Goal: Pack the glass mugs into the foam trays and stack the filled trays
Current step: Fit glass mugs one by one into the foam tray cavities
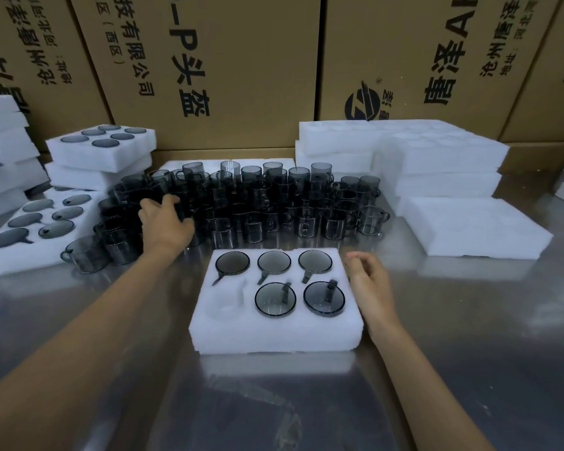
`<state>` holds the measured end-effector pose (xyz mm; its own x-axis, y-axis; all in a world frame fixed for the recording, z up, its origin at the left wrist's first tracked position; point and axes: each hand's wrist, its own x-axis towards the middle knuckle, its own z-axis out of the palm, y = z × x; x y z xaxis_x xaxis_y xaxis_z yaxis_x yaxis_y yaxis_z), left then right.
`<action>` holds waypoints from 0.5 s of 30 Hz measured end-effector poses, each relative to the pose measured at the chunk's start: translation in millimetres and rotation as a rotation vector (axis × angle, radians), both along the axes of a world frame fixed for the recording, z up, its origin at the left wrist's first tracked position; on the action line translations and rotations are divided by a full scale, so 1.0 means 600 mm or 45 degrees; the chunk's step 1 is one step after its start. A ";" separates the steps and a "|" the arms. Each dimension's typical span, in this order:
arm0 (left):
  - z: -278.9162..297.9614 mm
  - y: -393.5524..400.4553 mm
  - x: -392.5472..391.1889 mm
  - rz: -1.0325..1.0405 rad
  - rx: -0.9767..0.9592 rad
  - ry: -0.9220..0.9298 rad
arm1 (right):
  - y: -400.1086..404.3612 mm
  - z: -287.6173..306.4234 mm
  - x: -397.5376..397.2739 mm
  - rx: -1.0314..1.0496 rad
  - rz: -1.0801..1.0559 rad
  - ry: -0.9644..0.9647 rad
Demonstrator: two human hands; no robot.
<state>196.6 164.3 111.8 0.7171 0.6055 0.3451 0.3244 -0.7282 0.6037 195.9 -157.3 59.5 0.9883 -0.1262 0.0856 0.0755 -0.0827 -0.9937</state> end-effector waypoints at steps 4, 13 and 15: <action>-0.030 -0.002 -0.016 -0.031 0.160 -0.161 | -0.001 -0.001 0.001 -0.001 0.013 0.013; -0.028 -0.044 -0.087 -0.269 0.124 -0.553 | -0.006 0.007 -0.005 0.021 0.009 0.039; -0.027 -0.061 -0.109 -0.337 0.123 -0.632 | -0.007 0.014 -0.009 0.029 0.000 0.010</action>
